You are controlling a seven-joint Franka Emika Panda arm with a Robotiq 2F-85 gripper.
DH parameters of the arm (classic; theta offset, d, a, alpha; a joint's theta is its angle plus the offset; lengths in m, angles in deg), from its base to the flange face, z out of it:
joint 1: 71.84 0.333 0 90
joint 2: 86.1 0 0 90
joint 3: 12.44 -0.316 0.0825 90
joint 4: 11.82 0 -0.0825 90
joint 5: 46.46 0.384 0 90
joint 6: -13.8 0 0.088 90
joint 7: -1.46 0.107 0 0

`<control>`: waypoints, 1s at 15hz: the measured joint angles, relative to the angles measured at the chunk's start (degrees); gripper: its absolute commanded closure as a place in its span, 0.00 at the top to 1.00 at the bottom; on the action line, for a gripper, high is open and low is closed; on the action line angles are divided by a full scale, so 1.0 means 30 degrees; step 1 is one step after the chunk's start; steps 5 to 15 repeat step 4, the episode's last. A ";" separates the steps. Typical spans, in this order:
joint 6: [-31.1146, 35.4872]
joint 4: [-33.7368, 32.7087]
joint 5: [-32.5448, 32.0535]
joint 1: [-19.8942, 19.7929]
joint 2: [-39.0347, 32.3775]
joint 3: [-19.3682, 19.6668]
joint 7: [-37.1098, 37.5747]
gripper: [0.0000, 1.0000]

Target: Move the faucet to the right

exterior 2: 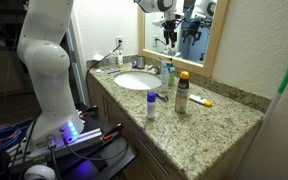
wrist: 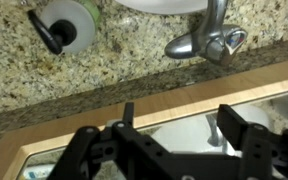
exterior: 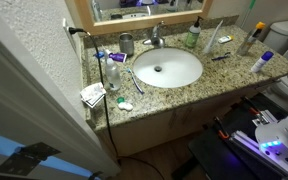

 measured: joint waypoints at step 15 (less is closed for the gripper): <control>-0.0198 0.1270 0.2506 -0.1334 0.2388 -0.0320 -0.2492 1.00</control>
